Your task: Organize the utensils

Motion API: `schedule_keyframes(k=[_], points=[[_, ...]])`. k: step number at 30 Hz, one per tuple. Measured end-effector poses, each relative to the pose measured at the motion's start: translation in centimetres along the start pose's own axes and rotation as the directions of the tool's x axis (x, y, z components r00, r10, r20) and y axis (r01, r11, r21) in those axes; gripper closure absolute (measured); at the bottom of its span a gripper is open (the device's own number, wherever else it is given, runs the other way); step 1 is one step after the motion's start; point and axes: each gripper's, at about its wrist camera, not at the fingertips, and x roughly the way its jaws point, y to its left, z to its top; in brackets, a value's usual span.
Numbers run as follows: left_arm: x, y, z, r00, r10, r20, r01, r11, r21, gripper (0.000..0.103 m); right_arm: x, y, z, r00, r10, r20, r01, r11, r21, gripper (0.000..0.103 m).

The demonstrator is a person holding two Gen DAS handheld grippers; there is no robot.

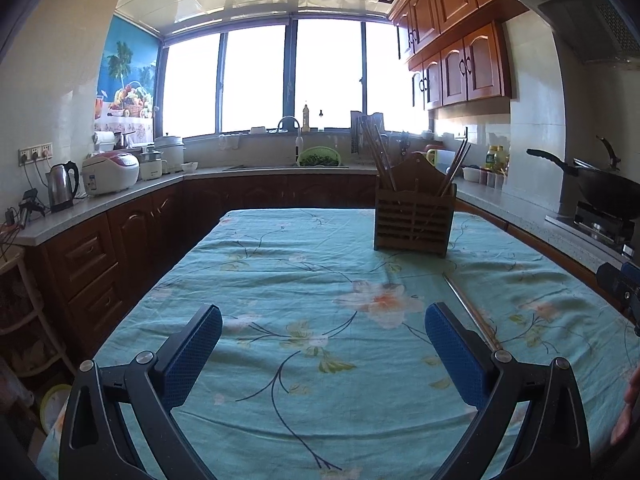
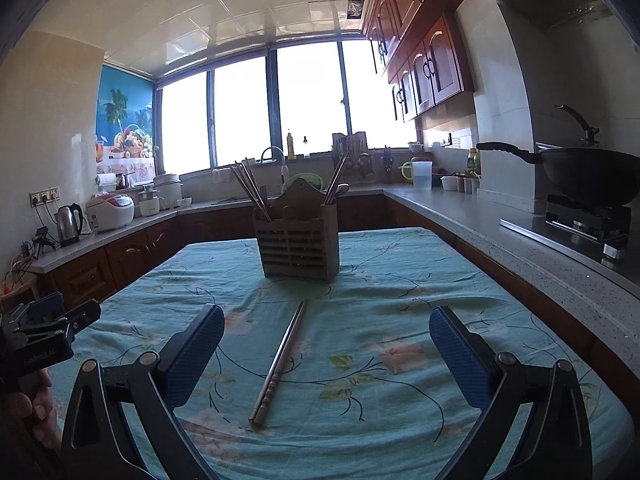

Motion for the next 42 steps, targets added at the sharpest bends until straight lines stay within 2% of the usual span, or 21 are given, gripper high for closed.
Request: schedule_keyframes(k=[10, 27, 42], points=[[0.5, -0.7, 0.5, 0.999, 0.024, -0.043, -0.022, 0.999, 0.034, 0.001, 0.4, -0.7, -1.1, 0.999, -0.016, -0.036, 0.017, 1.0, 0.013, 0.0], [0.9, -0.3, -0.5, 0.999, 0.033, -0.031, -0.032, 0.999, 0.025, 0.001, -0.2, -0.9, -1.5, 1.0, -0.019, -0.009, 0.019, 1.0, 0.013, 0.0], [0.8, 0.1, -0.5, 0.999, 0.035, -0.028, -0.035, 0.999, -0.003, 0.001, -0.5, -0.2, -1.2, 1.0, 0.016, -0.003, -0.016, 1.0, 0.004, 0.0]])
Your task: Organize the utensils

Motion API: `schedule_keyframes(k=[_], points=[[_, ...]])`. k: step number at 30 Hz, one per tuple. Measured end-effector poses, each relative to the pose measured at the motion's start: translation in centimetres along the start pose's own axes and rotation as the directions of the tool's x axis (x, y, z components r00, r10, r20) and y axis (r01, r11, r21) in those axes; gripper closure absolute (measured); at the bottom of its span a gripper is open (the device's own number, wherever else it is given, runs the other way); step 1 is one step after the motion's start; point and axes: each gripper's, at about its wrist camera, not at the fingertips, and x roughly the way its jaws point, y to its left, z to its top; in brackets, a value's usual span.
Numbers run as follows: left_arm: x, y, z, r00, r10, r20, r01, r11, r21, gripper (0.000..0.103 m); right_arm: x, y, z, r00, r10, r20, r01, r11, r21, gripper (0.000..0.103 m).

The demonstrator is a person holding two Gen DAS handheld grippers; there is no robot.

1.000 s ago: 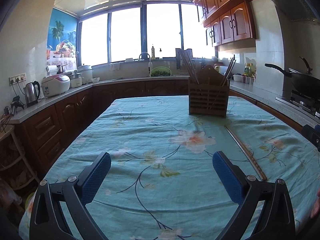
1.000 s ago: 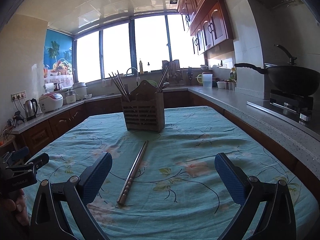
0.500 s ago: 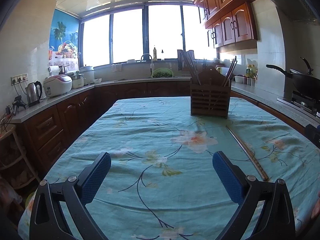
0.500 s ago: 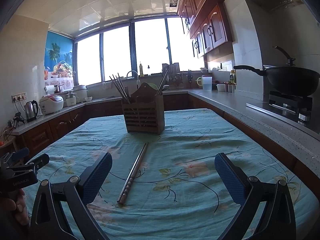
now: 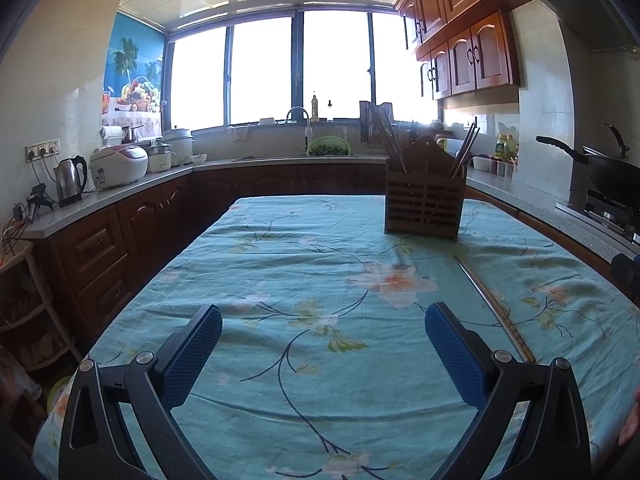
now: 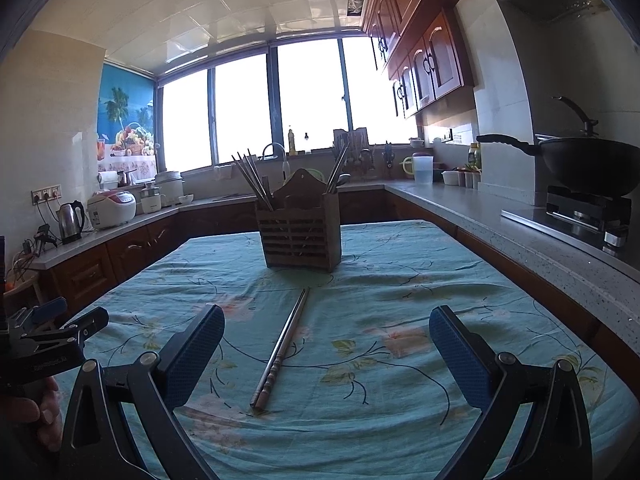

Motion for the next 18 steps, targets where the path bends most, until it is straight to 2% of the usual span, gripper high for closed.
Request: schedule_keyframes(k=[18], points=[[-0.14, -0.26, 0.02, 1.0, -0.003, 0.002, 0.003, 1.0, -0.015, 0.001, 0.2, -0.02, -0.01, 1.0, 0.011, -0.003, -0.011, 1.0, 0.013, 0.0]])
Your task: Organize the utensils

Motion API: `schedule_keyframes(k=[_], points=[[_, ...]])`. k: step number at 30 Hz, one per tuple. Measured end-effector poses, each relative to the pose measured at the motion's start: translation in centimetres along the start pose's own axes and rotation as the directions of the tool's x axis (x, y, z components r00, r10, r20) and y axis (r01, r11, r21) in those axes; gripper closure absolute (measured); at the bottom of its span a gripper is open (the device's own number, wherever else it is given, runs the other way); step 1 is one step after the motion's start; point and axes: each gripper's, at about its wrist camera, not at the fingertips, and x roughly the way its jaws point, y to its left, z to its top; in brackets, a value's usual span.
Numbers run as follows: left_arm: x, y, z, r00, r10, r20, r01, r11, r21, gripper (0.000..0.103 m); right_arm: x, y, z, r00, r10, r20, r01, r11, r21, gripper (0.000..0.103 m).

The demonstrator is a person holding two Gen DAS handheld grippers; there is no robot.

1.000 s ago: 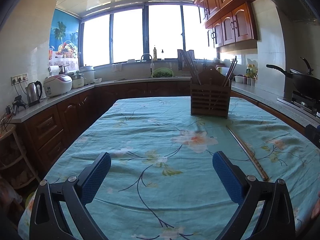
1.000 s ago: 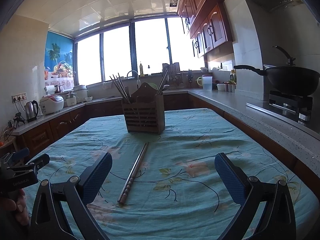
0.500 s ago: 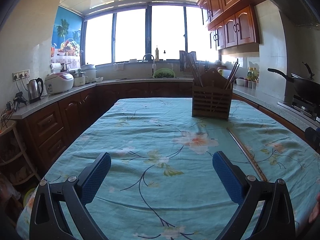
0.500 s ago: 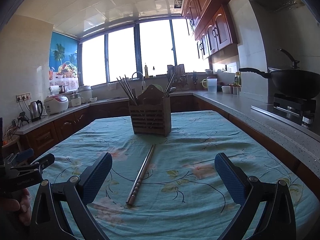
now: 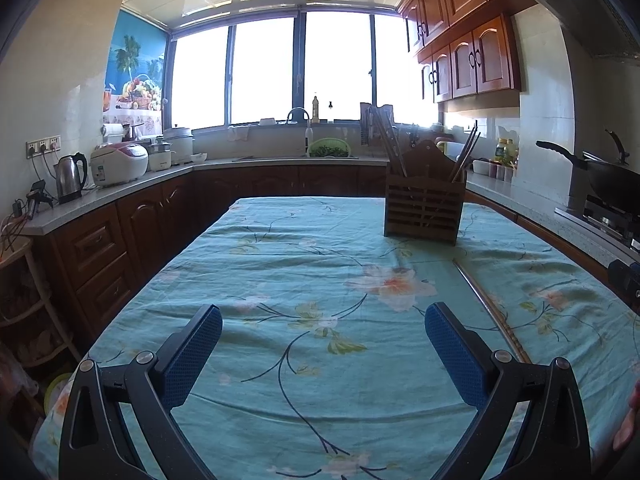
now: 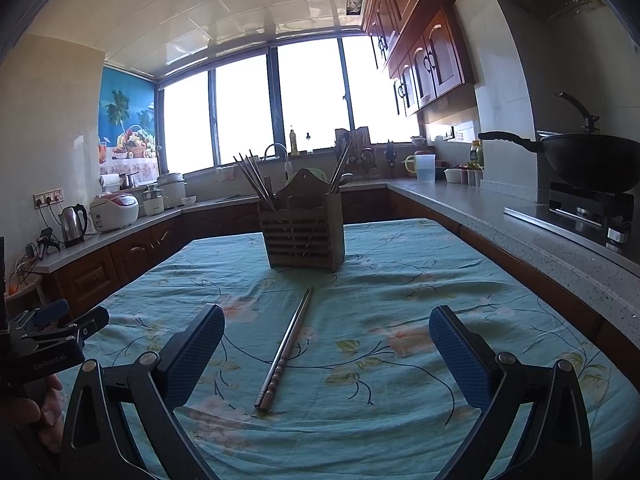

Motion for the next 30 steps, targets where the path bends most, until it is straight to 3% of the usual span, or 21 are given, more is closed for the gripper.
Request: schedule_keyframes(k=[30], points=[[-0.6, -1.1, 0.0, 1.0, 0.01, 0.015, -0.011, 1.0, 0.008, 0.001, -0.4, 0.1, 0.4, 1.0, 0.011, 0.018, -0.011, 1.0, 0.006, 0.0]])
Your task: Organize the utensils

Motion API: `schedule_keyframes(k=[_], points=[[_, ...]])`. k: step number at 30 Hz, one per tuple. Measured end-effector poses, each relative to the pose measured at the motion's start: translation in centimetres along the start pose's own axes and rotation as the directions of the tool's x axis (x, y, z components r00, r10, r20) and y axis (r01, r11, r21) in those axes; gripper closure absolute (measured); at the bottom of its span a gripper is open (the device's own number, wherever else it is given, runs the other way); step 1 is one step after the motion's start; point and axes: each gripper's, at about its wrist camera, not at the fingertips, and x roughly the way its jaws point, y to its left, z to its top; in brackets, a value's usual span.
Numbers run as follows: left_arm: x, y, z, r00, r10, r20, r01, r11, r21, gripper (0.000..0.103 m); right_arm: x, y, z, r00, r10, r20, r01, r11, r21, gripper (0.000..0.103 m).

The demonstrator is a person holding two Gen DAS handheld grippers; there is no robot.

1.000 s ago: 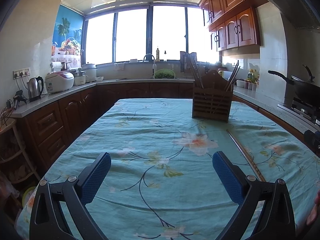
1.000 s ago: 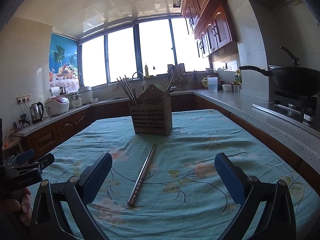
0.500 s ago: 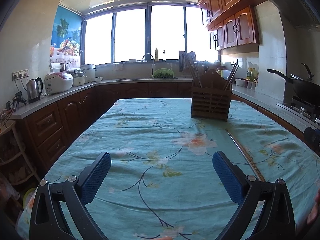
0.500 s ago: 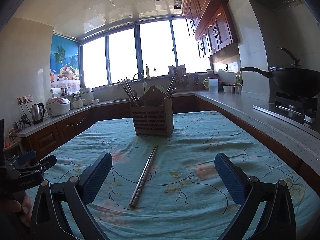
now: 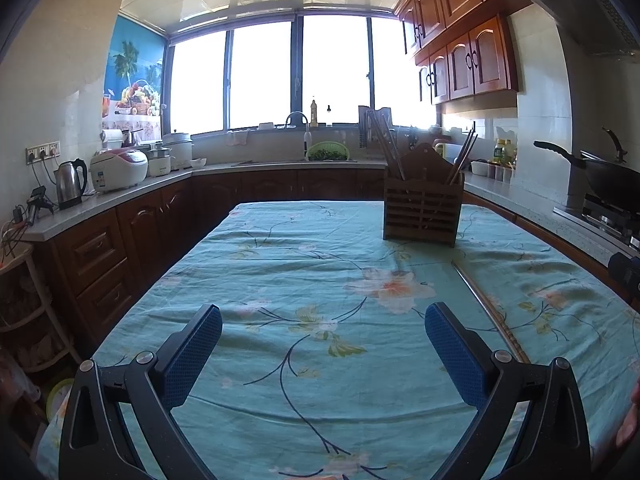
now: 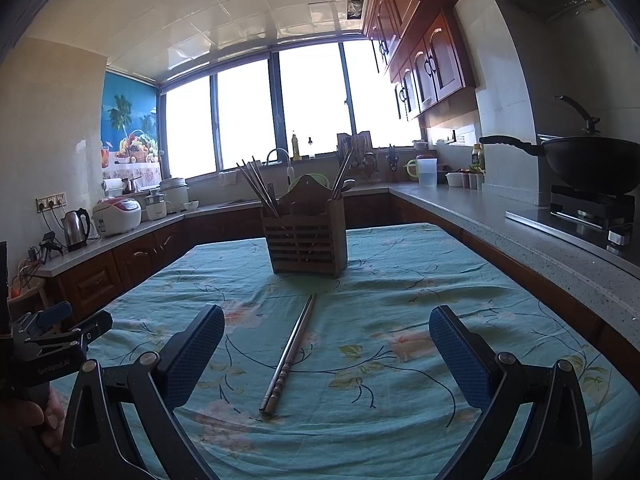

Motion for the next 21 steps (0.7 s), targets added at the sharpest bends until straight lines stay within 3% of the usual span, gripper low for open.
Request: schedule_keyframes(k=[21], points=[[-0.2, -0.8, -0.16, 1.0, 0.001, 0.005, -0.001, 1.0, 0.02, 0.001, -0.18, -0.05, 0.0, 1.0, 0.002, 0.002, -0.002, 1.0, 0.008, 0.0]])
